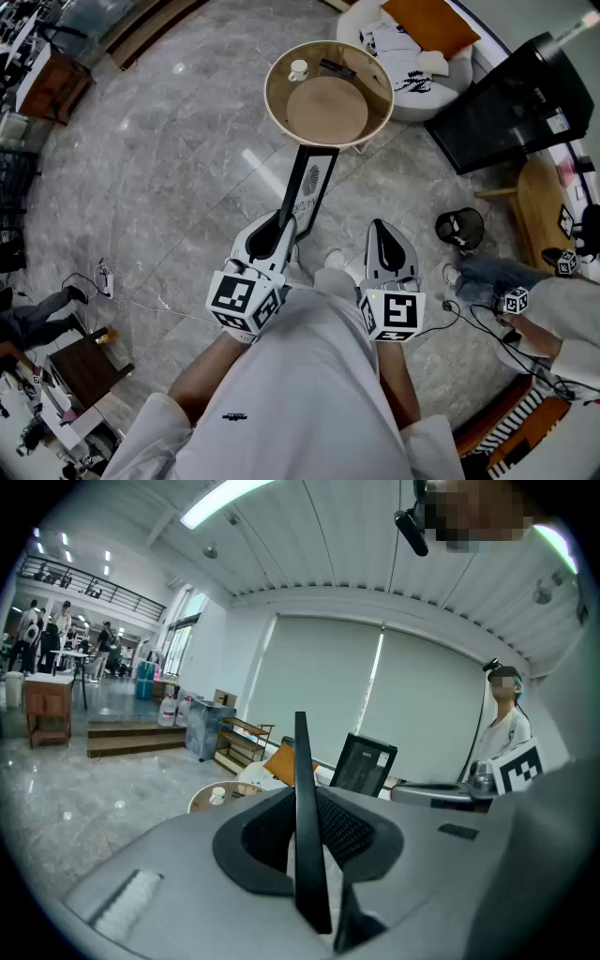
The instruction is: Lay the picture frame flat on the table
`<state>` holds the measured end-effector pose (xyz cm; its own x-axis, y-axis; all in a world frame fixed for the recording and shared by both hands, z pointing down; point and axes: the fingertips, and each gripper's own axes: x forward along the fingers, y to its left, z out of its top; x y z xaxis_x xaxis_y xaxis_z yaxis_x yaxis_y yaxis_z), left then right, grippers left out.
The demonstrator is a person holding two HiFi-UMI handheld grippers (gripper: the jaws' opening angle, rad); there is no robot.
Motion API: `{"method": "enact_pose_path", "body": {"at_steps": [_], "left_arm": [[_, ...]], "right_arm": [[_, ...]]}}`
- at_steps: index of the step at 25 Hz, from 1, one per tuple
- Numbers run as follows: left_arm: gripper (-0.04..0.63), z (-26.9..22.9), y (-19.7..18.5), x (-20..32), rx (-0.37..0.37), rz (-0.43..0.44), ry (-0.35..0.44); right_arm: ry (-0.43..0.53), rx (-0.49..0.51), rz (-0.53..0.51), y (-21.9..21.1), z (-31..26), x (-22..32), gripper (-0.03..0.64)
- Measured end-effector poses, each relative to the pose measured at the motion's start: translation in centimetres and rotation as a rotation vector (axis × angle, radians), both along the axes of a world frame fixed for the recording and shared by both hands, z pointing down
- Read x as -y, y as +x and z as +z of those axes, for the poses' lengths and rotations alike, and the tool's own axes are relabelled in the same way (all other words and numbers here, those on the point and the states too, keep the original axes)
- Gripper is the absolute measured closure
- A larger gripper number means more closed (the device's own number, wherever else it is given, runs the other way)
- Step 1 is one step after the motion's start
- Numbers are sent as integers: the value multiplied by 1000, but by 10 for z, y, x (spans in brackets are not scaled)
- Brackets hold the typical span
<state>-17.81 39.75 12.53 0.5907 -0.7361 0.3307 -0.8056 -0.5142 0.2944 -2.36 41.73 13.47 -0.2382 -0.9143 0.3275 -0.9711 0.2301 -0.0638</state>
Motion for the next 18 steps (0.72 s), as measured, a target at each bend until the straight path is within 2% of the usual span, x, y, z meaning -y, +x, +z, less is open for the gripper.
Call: {"method": "enact_pose_path", "body": {"at_steps": [8,18], "left_arm": [[531,-3,-2,-1,16,-28,-7],[531,-3,20,5,35,-49,-10]], "right_arm": [[13,21,-12,6,-4,3,612],[16,61,-18,33,1,8,612]]}}
